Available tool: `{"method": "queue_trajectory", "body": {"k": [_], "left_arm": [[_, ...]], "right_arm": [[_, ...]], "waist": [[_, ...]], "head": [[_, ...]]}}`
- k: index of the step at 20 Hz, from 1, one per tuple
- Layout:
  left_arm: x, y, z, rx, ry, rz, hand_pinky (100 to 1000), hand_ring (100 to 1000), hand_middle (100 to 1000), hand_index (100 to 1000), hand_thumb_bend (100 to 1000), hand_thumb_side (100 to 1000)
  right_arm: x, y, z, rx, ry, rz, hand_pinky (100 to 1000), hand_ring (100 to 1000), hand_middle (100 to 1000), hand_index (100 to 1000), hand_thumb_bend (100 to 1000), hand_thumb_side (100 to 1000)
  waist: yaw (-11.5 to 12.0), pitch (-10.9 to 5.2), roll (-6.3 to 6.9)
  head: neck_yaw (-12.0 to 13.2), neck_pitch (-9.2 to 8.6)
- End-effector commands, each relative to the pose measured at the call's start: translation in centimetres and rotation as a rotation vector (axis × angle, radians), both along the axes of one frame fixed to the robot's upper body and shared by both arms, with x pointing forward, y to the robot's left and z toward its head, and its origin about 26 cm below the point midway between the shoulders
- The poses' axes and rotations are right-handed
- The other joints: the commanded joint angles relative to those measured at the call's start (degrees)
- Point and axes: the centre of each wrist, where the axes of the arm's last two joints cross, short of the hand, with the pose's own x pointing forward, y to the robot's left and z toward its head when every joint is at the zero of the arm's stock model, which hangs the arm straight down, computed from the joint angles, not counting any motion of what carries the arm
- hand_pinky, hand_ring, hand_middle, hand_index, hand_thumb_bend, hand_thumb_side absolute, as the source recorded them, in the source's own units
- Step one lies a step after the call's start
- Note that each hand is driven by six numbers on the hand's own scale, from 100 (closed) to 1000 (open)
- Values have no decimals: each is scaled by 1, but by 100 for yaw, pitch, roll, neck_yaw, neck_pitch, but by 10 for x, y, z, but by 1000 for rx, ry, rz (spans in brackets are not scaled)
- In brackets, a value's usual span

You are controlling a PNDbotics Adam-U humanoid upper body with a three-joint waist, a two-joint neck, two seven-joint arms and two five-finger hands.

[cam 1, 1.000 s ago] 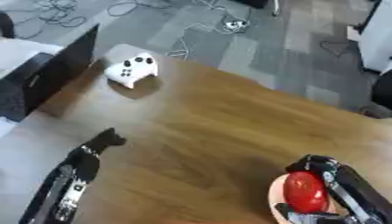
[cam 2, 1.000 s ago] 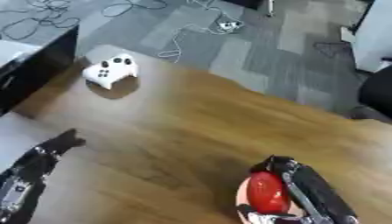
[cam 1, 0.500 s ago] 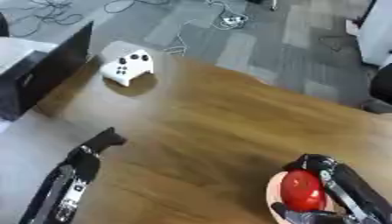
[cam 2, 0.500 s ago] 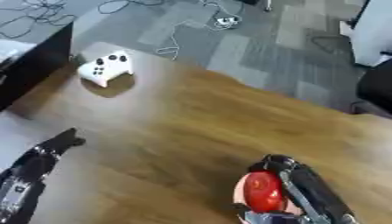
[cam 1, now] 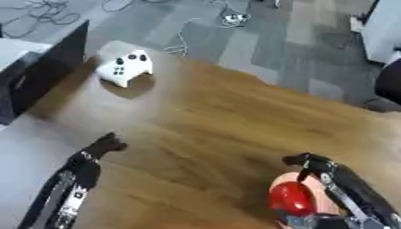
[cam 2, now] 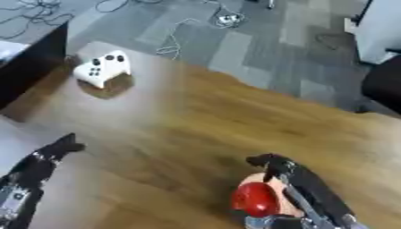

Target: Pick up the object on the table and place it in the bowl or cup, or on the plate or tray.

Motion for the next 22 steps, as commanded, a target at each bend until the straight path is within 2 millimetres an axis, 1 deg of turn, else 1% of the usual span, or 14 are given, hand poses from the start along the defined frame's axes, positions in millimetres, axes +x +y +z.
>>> {"method": "queue_trajectory", "body": {"k": [1, 12, 18, 22], "left_arm": [[-2, -1, 8, 1, -32, -6, 990, 1000, 738, 865, 171, 988], [-3, 0, 6, 2, -26, -5, 992, 1000, 739, 866, 170, 989], [-5, 5, 0, 5, -8, 15, 992, 1000, 748, 866, 169, 989], [-6, 7, -3, 6, 0, 23, 991, 1000, 752, 866, 168, 988]], "right_arm": [[0, -1, 6, -4, -20, 7, 795, 589, 778, 914, 645, 502], [-3, -2, 7, -7, -28, 9, 786, 583, 777, 910, 644, 507], [-21, -9, 10, -48, -61, -12, 772, 588, 778, 899, 647, 512], [-31, -16, 5, -97, -65, 17, 759, 595, 779, 895, 649, 515]], "waist": [[-16, -82, 70], [-65, -102, 112], [-236, -202, 174], [-319, -268, 229]], "head": [[-54, -22], [-73, -24], [-17, 19], [-7, 5]]}}
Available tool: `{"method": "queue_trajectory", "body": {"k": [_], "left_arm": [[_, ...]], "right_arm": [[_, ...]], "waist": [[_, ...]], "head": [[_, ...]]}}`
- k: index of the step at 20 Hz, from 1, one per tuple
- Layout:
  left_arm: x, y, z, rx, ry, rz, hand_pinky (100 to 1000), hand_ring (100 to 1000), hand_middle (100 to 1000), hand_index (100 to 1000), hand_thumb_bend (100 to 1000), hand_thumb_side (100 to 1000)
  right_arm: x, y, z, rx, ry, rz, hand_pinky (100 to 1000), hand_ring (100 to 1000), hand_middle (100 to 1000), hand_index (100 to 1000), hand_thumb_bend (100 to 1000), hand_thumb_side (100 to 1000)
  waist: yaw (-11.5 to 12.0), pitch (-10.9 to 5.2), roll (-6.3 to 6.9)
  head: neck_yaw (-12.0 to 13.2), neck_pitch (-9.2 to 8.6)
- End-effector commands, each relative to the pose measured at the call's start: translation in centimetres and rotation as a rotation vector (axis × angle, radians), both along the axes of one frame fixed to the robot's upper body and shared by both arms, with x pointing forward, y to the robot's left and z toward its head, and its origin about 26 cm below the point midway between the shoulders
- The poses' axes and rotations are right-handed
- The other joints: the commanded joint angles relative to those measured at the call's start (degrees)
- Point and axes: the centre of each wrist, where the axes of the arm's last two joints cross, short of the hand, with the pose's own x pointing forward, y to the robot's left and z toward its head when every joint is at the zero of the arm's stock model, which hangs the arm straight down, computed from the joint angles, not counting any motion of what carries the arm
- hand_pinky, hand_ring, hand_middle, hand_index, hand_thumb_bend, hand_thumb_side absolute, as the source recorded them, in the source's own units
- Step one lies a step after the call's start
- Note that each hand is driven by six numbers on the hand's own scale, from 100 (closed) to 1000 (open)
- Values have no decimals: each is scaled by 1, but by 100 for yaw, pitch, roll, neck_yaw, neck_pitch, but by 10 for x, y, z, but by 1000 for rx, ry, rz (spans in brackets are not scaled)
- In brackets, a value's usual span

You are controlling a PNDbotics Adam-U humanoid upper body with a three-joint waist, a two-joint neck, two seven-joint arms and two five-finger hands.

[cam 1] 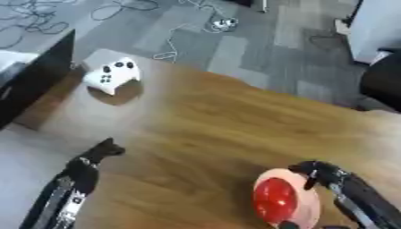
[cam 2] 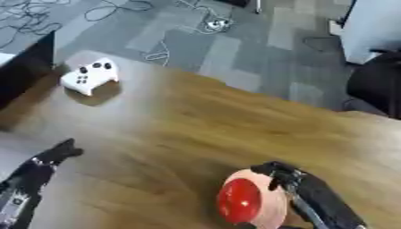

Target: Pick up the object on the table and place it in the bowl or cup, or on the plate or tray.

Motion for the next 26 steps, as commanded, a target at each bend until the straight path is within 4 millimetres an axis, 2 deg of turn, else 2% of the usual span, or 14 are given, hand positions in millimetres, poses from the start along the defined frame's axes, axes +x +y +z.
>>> {"method": "queue_trajectory", "body": {"k": [1, 9, 14, 20, 26], "left_arm": [[-3, 3, 4, 4, -20, 8, 991, 1000, 753, 866, 168, 988], [-5, 7, 0, 4, -7, 17, 989, 1000, 754, 865, 167, 986], [-6, 10, -3, 7, 5, 26, 989, 1000, 754, 865, 168, 985], [-7, 14, -8, 12, 24, 40, 989, 1000, 754, 865, 172, 984], [-10, 18, -19, 39, 62, 49, 992, 1000, 754, 865, 165, 993]], "right_arm": [[-7, -8, 8, -63, -50, 23, 757, 596, 779, 894, 649, 516], [-12, -27, 5, -138, -121, 46, 740, 605, 781, 887, 650, 523], [-17, -34, -1, -181, -123, 73, 730, 613, 782, 884, 650, 529], [-21, -32, -11, -164, -117, 89, 747, 621, 775, 886, 654, 544], [-23, -25, -20, -130, -77, 100, 776, 691, 776, 887, 639, 561]], "waist": [[-45, -148, 77], [-185, -261, 190], [-369, -341, 241], [-725, -426, 275], [-1284, -526, 310]], "head": [[-5, -2], [12, -41], [51, -40], [167, 8], [315, 104]]}}
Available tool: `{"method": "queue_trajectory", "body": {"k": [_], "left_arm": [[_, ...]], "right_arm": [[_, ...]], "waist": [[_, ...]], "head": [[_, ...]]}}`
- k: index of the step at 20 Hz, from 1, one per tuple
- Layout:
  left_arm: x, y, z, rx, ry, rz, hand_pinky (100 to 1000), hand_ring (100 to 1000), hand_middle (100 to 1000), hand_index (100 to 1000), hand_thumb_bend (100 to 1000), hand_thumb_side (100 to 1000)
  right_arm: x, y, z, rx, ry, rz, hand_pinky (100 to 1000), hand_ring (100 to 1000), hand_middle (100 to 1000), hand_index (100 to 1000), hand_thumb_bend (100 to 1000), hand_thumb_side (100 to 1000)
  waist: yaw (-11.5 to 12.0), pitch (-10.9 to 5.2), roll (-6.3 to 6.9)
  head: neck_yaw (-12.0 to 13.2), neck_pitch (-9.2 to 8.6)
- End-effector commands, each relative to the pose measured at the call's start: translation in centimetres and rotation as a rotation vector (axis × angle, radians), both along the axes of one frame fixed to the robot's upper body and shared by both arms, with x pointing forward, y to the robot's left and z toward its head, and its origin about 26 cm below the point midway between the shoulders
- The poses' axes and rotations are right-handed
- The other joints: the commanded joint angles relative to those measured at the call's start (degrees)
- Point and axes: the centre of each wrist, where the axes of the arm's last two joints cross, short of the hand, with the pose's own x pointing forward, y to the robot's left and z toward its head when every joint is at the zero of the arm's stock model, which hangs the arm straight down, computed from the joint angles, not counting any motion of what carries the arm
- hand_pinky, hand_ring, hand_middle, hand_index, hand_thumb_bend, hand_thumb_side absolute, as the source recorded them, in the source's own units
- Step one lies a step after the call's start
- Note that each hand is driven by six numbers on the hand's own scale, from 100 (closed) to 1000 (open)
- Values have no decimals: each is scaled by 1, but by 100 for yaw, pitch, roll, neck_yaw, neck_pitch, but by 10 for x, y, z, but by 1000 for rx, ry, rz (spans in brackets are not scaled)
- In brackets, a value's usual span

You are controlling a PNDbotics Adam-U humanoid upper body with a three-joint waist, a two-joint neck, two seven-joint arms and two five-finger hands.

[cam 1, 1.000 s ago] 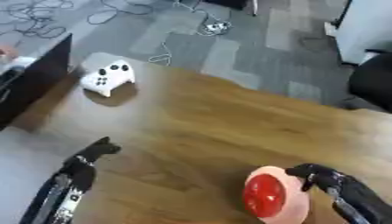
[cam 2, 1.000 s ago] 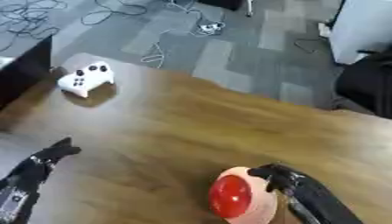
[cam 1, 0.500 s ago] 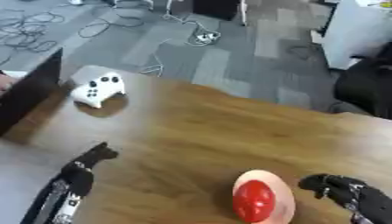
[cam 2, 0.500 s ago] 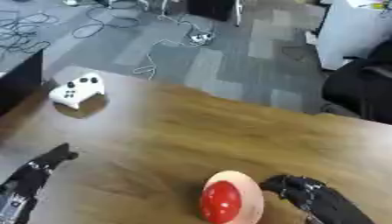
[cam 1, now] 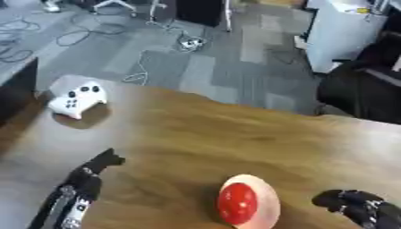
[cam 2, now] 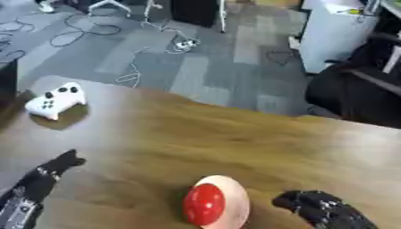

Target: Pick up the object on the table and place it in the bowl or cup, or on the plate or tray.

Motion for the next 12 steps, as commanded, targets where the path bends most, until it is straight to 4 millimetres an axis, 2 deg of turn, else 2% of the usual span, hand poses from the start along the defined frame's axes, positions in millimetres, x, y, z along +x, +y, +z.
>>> {"method": "queue_trajectory", "body": {"k": [1, 4, 8, 12], "left_arm": [[-3, 5, 1, 29, 0, 6, 993, 1000, 754, 865, 165, 994], [-5, 7, -5, 38, 20, 10, 994, 1000, 755, 866, 165, 996], [-6, 8, -10, 43, 43, 10, 996, 1000, 755, 867, 167, 999], [-6, 6, -16, 40, 62, 5, 998, 1000, 754, 867, 168, 1000]], "right_arm": [[-4, 1, 0, -11, 12, 9, 780, 705, 779, 888, 640, 564], [-10, 1, -11, -31, 42, 4, 790, 741, 789, 886, 639, 582], [-20, 0, -26, -42, 64, 8, 834, 792, 824, 888, 593, 611], [-28, 0, -39, -22, 94, 18, 859, 812, 838, 886, 598, 609]], "waist": [[-161, -149, 39], [-427, -203, 47], [-710, -251, 48], [-936, -265, 83]], "head": [[121, 52], [207, 89], [271, 134], [156, 215]]}}
